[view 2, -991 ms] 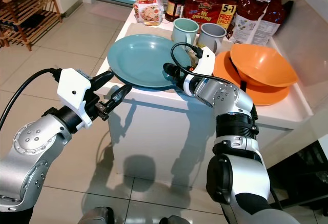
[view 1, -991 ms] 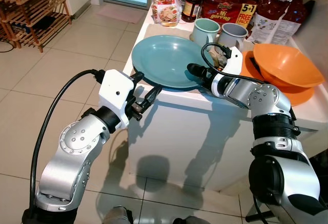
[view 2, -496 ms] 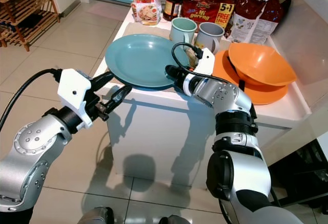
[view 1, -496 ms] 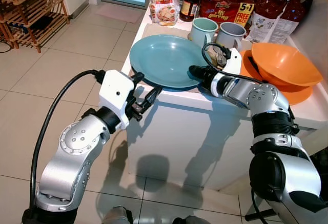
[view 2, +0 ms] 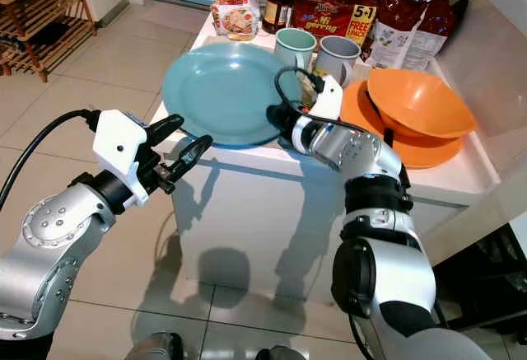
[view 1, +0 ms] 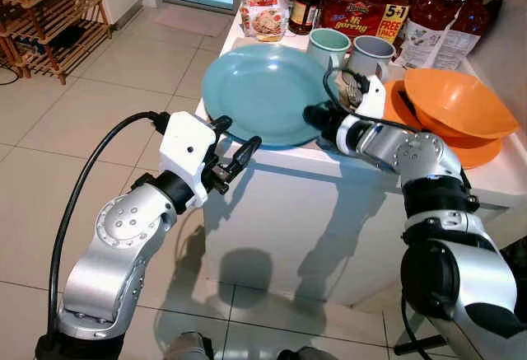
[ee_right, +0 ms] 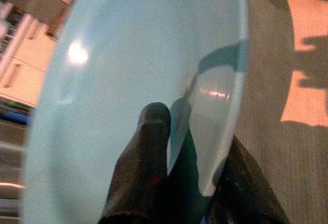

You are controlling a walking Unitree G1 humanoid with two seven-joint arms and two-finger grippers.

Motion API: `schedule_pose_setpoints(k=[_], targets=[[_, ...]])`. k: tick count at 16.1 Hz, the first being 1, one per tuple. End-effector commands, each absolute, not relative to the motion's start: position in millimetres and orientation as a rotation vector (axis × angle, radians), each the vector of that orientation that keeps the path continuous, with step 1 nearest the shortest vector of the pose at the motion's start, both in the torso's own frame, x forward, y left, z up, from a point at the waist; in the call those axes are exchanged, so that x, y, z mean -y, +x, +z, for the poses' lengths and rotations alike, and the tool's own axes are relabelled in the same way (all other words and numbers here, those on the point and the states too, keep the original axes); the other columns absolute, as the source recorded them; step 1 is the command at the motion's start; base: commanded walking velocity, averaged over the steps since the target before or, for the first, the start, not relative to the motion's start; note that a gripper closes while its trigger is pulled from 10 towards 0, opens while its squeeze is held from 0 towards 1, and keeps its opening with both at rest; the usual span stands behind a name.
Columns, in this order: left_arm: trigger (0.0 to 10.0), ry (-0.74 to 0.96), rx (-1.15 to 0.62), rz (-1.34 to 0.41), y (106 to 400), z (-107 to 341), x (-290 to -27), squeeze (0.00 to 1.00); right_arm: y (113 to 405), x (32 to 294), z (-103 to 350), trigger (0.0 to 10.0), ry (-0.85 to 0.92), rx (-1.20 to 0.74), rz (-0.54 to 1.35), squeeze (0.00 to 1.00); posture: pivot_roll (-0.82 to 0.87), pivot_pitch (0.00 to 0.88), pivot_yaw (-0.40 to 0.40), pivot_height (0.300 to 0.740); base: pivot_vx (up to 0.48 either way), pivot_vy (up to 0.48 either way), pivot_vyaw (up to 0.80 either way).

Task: Setting the table

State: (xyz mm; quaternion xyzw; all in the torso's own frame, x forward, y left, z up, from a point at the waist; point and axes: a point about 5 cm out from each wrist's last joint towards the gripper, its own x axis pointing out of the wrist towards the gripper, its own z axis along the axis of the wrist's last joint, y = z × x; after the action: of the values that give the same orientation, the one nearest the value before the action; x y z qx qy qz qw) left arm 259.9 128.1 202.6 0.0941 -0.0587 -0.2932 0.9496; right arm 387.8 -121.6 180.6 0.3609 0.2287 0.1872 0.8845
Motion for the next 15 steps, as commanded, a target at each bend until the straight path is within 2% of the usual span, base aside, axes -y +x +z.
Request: schedule_pose_setpoints(k=[1, 4, 11, 12, 14, 15], targets=[[10.0, 0.198, 0.120, -0.622, 259.4, 204.1, -123.4, 0.00, 388.0, 125.3, 178.7, 0.0, 0.757, -0.477, 0.376, 0.00, 0.09, 0.061, -0.128, 0.740, 0.000, 0.000, 0.00], [10.0, 0.195, 0.124, -0.619, 260.4, 205.1, -123.5, 0.00, 388.2, 125.7, 183.3, 0.0, 0.798, -0.460, 0.395, 0.00, 0.09, 0.062, -0.124, 0.740, 0.000, 0.000, 0.00], [10.0, 0.163, 0.194, -0.502, 269.6, 217.6, -133.4, 0.00, 386.9, 132.9, 229.0, 0.0, 1.086, -0.276, 0.461, 0.00, 0.09, 0.061, -0.116, 0.740, 0.000, 0.000, 0.00], [10.0, 0.157, 0.202, -0.494, 270.4, 219.5, -133.9, 0.00, 386.0, 136.3, 235.4, 0.0, 1.088, -0.238, 0.452, 0.00, 0.09, 0.062, -0.112, 0.740, 0.000, 0.000, 0.00], [10.0, 0.158, 0.186, -0.398, 276.5, 219.9, -140.3, 0.00, 377.0, 152.7, 262.3, 0.0, 0.891, 0.001, 0.402, 0.00, 0.09, 0.064, -0.108, 0.740, 0.000, 0.000, 0.00], [10.0, 0.151, 0.190, -0.373, 277.6, 220.0, -142.3, 0.00, 368.8, 155.9, 271.6, 2.8, 0.802, 0.093, 0.399, 0.00, 0.08, 0.065, -0.102, 0.740, 0.000, 0.000, 0.00]])
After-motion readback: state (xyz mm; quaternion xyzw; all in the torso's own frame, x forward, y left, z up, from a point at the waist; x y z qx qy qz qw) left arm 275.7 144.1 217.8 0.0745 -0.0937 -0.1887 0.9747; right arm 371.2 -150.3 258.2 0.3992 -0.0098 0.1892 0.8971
